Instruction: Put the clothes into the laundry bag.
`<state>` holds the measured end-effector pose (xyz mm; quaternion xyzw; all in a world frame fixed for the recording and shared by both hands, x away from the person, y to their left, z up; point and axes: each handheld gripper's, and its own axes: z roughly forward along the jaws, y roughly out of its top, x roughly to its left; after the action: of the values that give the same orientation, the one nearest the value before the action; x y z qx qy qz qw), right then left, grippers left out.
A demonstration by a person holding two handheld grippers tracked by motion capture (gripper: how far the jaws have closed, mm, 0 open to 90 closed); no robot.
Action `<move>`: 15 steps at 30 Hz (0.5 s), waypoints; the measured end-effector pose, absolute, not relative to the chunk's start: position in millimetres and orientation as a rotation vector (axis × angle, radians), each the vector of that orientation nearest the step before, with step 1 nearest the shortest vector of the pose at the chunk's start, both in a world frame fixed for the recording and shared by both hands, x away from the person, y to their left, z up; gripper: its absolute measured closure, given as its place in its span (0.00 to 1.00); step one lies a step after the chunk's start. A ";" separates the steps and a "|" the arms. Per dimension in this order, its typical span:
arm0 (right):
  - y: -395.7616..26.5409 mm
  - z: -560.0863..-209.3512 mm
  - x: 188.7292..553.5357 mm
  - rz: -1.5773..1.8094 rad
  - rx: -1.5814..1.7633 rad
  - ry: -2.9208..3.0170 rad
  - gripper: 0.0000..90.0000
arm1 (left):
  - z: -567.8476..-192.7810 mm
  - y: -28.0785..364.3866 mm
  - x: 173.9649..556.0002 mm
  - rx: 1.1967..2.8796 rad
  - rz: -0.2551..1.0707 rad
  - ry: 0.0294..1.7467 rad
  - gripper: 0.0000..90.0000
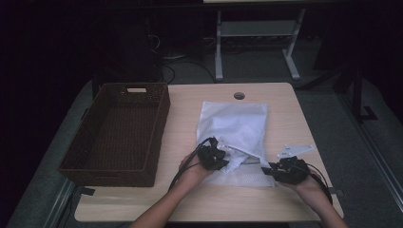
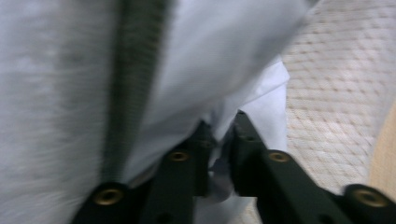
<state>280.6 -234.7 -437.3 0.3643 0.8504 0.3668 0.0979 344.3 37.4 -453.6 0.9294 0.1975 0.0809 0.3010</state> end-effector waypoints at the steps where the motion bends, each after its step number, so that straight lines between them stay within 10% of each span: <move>1: -236.3 -431.5 279.1 1.117 1.088 2.495 0.76 | -453.7 38.7 346.9 2.458 0.199 0.538 0.93; 6: -225.2 -401.4 261.5 1.158 0.961 2.399 0.67 | -454.1 41.4 352.6 2.422 0.131 0.584 0.95; 15: -165.8 -426.6 274.7 1.101 0.803 2.626 0.98 | -452.8 42.8 355.9 2.418 0.095 0.590 0.96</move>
<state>274.7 -165.8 -426.6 0.2704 0.8839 0.3705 0.0913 355.9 42.8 -452.8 0.9199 0.2245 0.0361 0.3195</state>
